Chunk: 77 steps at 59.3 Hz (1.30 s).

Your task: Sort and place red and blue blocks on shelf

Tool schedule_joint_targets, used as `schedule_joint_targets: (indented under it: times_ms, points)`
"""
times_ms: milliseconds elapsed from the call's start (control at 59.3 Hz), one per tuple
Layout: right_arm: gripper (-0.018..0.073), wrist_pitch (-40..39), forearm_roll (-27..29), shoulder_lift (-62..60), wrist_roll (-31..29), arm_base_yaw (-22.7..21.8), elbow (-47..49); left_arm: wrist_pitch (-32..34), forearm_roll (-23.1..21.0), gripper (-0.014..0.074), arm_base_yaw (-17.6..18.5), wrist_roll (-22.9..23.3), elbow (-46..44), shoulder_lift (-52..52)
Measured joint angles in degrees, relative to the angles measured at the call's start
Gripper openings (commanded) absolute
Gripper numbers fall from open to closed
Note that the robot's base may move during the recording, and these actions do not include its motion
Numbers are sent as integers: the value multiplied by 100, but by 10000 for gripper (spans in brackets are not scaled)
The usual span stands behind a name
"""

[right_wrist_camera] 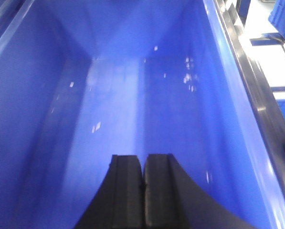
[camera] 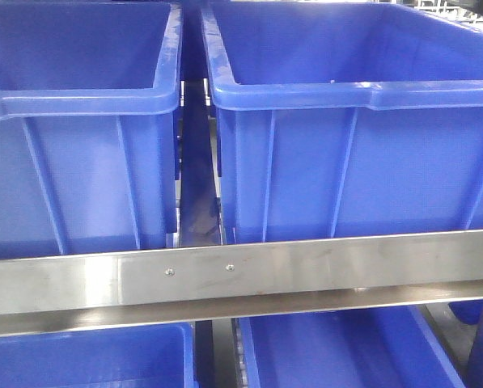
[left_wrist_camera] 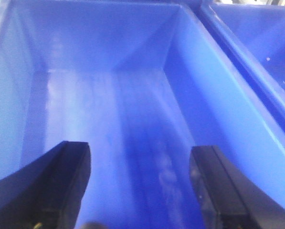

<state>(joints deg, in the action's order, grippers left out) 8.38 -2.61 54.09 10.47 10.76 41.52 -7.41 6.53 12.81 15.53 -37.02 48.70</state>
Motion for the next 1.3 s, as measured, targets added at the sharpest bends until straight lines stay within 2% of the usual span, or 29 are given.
schedule_joint_targets:
  times_ms: [438, 1298]
  points:
    - [58, 0, 0, -1401, 0, 0, -1348, 10, 0, 128, 0, 0, 977, -1256]
    - [58, 100, 0, -1475, 0, 0, -1430, 10, 0, 128, 0, 0, 1047, -1280]
